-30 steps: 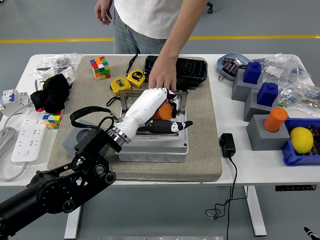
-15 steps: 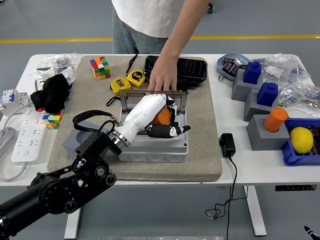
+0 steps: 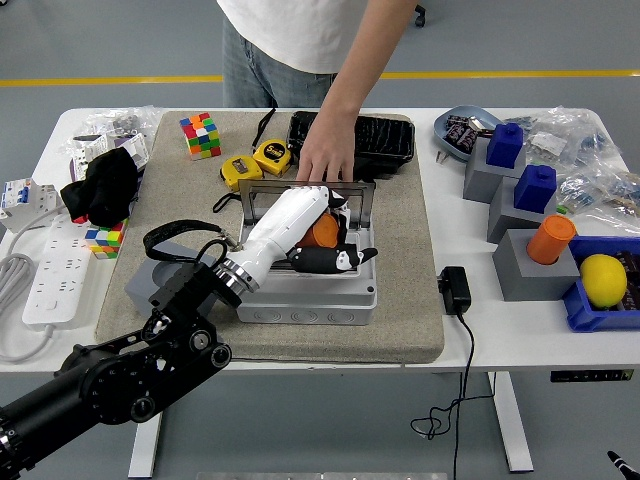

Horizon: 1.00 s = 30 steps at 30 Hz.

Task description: Fetch the battery,place it into the box,close the lid of the box

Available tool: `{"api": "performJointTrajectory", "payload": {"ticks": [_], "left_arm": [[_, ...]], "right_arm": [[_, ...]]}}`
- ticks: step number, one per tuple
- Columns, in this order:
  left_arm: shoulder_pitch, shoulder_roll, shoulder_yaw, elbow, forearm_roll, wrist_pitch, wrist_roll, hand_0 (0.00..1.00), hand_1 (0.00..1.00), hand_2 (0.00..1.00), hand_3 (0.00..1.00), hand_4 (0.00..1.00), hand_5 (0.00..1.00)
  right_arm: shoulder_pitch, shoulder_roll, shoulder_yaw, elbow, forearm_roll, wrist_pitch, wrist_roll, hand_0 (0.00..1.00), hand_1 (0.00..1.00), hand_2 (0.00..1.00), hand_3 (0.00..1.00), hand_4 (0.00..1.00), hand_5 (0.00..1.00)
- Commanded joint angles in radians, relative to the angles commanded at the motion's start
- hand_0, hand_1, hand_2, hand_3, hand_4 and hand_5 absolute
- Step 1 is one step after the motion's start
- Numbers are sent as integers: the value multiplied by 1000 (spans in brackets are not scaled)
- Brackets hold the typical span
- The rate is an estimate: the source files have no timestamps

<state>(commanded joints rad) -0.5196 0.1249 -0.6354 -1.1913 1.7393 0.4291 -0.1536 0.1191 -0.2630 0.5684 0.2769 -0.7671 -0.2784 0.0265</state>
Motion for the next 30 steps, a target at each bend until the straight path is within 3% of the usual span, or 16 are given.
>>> {"api": "performJointTrajectory", "payload": {"ticks": [19, 20, 25, 26, 30], "left_arm": [[10, 2, 5, 21, 5, -24, -8, 89, 5, 32, 16, 867, 377], [10, 3, 5, 20, 5, -25, -10, 146, 65, 93, 67, 906, 395], [15, 4, -4, 20, 11, -59, -21, 146, 65, 93, 67, 906, 395], [15, 4, -6, 20, 11, -63, -24, 450, 388, 286, 245, 996, 389], [15, 7, -9, 10, 18, -87, -22, 450, 388, 286, 245, 996, 389]], "right_arm": [[-3, -1, -3, -1, 2, 2, -1, 819, 803, 764, 765, 998, 998], [-4, -1, -3, -2, 2, 2, -1, 818, 803, 764, 766, 998, 998], [-5, -2, -4, -1, 2, 4, -2, 818, 803, 764, 766, 998, 998], [-6, -2, -5, -1, 2, 4, -3, 817, 794, 764, 766, 998, 998], [-7, -1, -5, -2, 3, 5, -3, 817, 794, 764, 766, 998, 998]]}}
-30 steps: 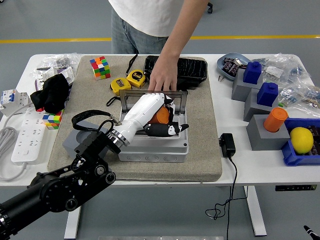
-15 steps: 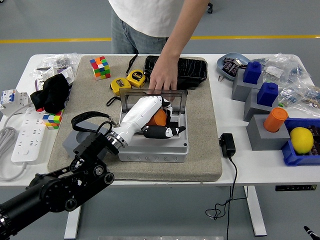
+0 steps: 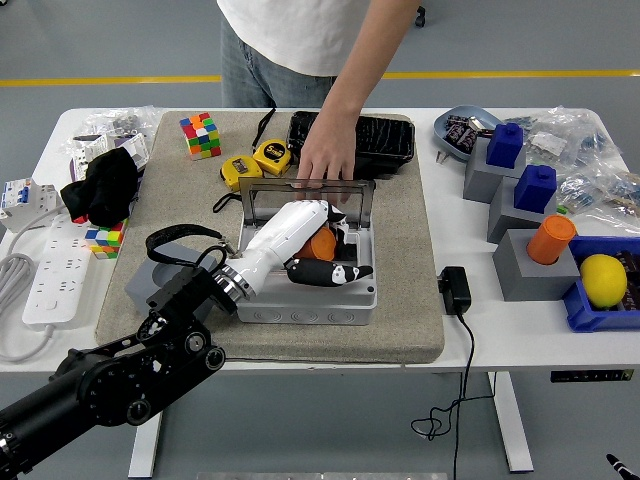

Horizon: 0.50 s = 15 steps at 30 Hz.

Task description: Fetch the battery,place it into the box,close the lid of the box

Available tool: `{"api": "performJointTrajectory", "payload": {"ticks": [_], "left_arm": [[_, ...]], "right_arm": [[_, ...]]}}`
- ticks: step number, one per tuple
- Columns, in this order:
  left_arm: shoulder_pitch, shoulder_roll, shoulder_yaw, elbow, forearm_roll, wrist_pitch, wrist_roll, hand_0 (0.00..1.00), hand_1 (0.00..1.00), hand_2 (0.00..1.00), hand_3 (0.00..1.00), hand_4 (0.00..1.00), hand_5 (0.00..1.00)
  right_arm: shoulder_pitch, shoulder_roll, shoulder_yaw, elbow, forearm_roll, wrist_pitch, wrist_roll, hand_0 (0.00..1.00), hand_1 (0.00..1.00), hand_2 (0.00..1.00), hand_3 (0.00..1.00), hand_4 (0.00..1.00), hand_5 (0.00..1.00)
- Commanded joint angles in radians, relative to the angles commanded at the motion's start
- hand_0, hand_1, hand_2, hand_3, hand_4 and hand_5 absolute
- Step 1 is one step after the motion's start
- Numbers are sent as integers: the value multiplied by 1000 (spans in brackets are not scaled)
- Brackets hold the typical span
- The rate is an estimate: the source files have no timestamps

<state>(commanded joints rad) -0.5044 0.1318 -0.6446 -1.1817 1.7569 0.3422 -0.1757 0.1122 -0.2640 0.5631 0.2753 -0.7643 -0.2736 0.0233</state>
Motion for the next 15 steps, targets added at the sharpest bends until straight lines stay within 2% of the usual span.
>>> {"api": "performJointTrajectory", "payload": {"ticks": [1, 2, 8, 9, 13, 15], "left_arm": [[0, 1, -1, -4, 1, -6, 1, 450, 388, 286, 245, 996, 389], [1, 2, -2, -10, 2, -13, 3, 846, 701, 557, 493, 998, 442], [-1, 6, -15, -40, 23, -47, 16, 846, 701, 557, 493, 998, 442], [0, 7, -15, -43, 25, -49, 17, 998, 883, 774, 652, 998, 482], [5, 18, -17, -93, 23, -60, 23, 998, 883, 774, 652, 998, 482], [10, 31, -19, -146, 14, -72, 30, 996, 881, 789, 678, 998, 488]], "right_arm": [[0, 0, 1, 0, 0, 0, 0, 817, 794, 764, 766, 998, 998], [-1, 0, 2, 0, -1, 1, -1, 817, 793, 762, 766, 998, 998], [-1, -1, 5, 1, -4, 5, -3, 817, 793, 762, 766, 998, 998], [-1, 0, 6, 1, -4, 6, -3, 816, 790, 759, 766, 998, 998], [-2, 1, 8, 2, -5, 7, -5, 816, 790, 759, 766, 998, 998], [-2, 1, 8, 1, -5, 7, -6, 816, 786, 758, 766, 998, 998]]}}
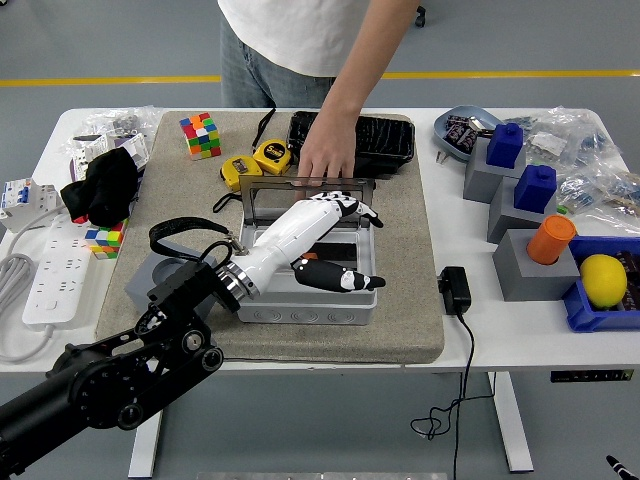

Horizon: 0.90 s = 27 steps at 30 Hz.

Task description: Fetch the battery,place it into the box,close the lid of the box

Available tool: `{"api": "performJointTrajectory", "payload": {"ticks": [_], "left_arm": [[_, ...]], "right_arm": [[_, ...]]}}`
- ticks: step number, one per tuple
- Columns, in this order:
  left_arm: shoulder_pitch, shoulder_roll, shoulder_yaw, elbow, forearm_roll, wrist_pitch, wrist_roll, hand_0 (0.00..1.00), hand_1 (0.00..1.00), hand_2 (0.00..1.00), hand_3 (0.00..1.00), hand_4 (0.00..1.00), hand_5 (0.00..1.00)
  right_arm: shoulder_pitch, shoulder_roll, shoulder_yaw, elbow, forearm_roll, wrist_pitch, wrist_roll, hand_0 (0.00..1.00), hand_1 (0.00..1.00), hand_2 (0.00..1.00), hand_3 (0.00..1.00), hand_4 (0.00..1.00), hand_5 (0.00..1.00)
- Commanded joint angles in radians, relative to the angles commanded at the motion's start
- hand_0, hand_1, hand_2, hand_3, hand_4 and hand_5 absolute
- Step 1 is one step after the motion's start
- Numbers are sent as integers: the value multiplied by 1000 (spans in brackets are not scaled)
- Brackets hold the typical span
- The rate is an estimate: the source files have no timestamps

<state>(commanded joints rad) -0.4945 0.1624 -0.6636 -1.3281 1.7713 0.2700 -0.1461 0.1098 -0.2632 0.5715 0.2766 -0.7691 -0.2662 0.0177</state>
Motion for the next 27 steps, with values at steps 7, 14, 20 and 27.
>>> {"api": "performJointTrajectory", "payload": {"ticks": [7, 14, 20, 27], "left_arm": [[46, 37, -91, -242, -130, -172, 81, 784, 732, 690, 628, 998, 555], [74, 33, -258, -397, -352, -425, 203, 740, 712, 671, 628, 998, 625], [78, 14, -356, -352, -599, -387, 143, 720, 704, 666, 609, 998, 579], [72, -11, -450, -282, -782, -179, 71, 729, 739, 701, 645, 998, 614]], "right_arm": [[0, -1, 9, 0, -1, -1, 1, 813, 785, 757, 766, 998, 998], [-2, 2, 12, 1, -5, -1, -2, 812, 783, 757, 766, 998, 998], [1, 4, 13, 1, -7, 1, -3, 811, 782, 755, 766, 998, 998], [0, 4, 11, 0, -5, 0, -3, 811, 780, 754, 766, 998, 998]]}}
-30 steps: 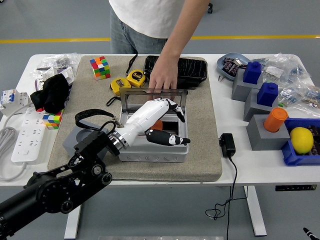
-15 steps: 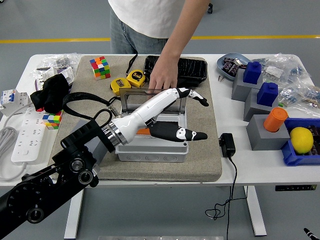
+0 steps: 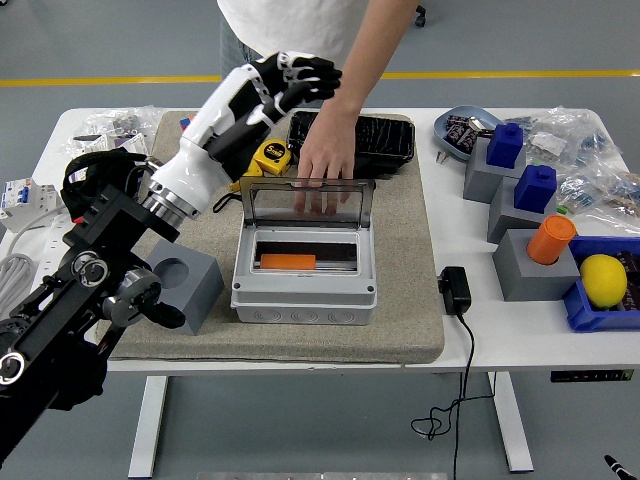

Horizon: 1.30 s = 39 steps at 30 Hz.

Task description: Fetch the battery,place it into the box,close the lid of the box

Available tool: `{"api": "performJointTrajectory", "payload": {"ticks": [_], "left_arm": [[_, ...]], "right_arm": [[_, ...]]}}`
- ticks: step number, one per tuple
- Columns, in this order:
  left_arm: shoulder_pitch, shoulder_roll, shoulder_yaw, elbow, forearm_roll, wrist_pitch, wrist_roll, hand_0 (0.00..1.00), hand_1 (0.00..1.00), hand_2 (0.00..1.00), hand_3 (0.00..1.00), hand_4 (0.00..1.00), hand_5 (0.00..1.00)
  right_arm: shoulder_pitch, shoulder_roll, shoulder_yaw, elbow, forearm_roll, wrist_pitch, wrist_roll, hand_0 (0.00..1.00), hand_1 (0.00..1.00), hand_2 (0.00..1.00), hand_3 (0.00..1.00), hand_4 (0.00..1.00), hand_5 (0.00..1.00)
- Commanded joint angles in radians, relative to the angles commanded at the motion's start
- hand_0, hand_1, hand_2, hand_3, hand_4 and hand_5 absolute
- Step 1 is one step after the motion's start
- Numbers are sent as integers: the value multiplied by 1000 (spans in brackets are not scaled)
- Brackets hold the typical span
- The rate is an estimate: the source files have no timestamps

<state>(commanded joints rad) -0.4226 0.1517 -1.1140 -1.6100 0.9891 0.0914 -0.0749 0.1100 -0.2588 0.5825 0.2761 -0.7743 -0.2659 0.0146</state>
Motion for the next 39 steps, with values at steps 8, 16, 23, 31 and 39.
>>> {"api": "performJointTrajectory", "payload": {"ticks": [8, 16, 23, 31, 39], "left_arm": [[-30, 17, 20, 122, 313, 119, 19, 872, 836, 763, 713, 998, 830], [-61, 39, 64, 220, 644, 73, 101, 998, 998, 963, 879, 998, 998], [-76, 63, 122, 223, 943, -27, 187, 998, 998, 971, 856, 998, 998], [-81, 82, 166, 208, 1194, -69, 206, 998, 998, 959, 793, 998, 998], [-87, 99, 205, 205, 1194, -101, 218, 998, 998, 913, 757, 998, 998]], "right_arm": [[2, -1, 0, 1, -2, 1, 0, 810, 779, 754, 766, 998, 998], [2, -4, -5, 1, 0, 2, 0, 811, 778, 752, 766, 998, 998], [0, -5, -5, 1, 0, 2, 0, 810, 778, 752, 766, 998, 998], [2, -7, -5, 1, 0, 2, 1, 810, 778, 752, 766, 998, 998], [3, -7, -2, 1, -1, 1, 0, 809, 777, 750, 766, 998, 998]]}}
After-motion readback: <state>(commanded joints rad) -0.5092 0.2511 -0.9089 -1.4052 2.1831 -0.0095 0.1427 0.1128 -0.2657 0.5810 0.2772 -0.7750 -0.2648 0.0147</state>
